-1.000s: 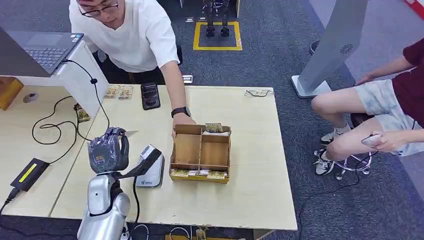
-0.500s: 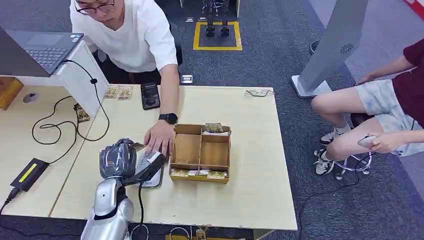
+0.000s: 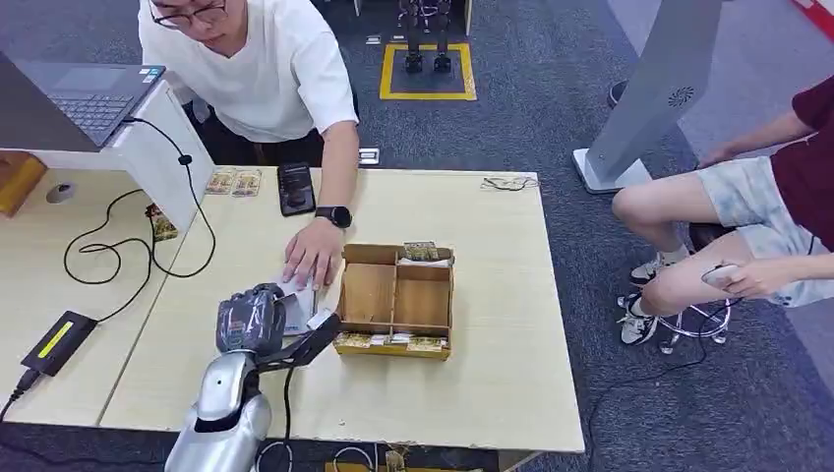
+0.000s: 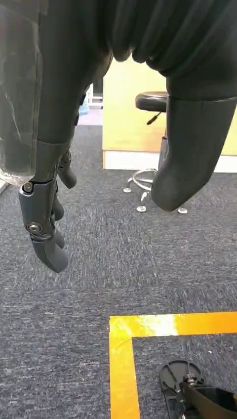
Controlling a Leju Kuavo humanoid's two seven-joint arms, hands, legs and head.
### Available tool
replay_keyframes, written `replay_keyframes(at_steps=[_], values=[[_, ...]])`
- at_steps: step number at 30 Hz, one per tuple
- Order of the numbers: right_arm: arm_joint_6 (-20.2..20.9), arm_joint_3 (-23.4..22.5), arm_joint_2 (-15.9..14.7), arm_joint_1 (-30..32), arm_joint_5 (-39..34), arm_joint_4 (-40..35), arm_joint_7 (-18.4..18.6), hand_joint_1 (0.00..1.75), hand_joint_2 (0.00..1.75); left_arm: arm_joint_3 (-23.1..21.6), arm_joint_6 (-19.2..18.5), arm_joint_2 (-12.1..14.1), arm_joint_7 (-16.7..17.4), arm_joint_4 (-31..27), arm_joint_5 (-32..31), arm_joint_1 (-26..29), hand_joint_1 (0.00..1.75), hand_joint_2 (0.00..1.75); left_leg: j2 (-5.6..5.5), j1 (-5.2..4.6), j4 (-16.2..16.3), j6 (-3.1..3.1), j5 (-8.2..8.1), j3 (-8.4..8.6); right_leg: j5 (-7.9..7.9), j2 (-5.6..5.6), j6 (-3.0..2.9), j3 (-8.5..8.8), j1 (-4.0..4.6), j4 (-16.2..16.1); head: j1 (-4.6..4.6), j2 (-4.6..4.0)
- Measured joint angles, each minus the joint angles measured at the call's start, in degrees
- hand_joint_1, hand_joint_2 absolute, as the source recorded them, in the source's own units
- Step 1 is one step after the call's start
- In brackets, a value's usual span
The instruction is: Pass the card to the sensor for recognition and then transmit it.
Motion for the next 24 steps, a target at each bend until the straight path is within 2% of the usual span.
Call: replay_keyframes(at_steps=[17, 21, 24], values=[[0.0, 0.0, 0.0, 0.0, 0.0, 0.0, 0.0, 0.0, 1.75, 0.0, 0.0, 0.2, -0.4, 0.8, 0.0, 0.0, 1.75, 1.75, 0.0, 0.0, 0.0, 0.0, 0.0, 0.09, 0.0, 0.0, 0.0, 0.08, 0.0, 0.0, 0.0, 0.0], [0.0, 0.0, 0.0, 0.0, 0.0, 0.0, 0.0, 0.0, 1.75, 0.0, -1.3, 0.2, -1.2, 1.0, 0.0, -0.1, 1.75, 1.75, 0.0, 0.0, 0.0, 0.0, 0.0, 0.1, 0.0, 0.0, 0.0, 0.09, 0.0, 0.0, 0.0, 0.0], [0.0, 0.0, 0.0, 0.0, 0.0, 0.0, 0.0, 0.0, 1.75, -0.7, -3.0, 0.3, -0.3, 2.5, 0.0, -0.6, 1.75, 1.75, -0.01, 0.0, 0.0, 0.0, 0.01, 0.1, 0.0, 0.0, 0.0, 0.11, 0.0, 0.0, 0.0, 0.0]])
